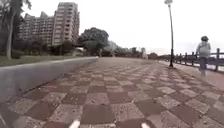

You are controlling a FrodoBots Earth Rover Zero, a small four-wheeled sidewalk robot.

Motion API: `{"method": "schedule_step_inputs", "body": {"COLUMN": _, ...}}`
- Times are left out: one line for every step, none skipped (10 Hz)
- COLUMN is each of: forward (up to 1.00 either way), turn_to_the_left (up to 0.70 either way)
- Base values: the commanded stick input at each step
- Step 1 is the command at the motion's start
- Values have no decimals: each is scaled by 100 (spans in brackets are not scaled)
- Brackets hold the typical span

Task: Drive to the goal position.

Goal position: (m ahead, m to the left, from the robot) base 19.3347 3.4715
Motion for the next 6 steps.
{"method": "schedule_step_inputs", "body": {"forward": 70, "turn_to_the_left": 0}}
{"method": "schedule_step_inputs", "body": {"forward": 70, "turn_to_the_left": 0}}
{"method": "schedule_step_inputs", "body": {"forward": 70, "turn_to_the_left": 2}}
{"method": "schedule_step_inputs", "body": {"forward": 70, "turn_to_the_left": 2}}
{"method": "schedule_step_inputs", "body": {"forward": 70, "turn_to_the_left": 2}}
{"method": "schedule_step_inputs", "body": {"forward": 70, "turn_to_the_left": 2}}
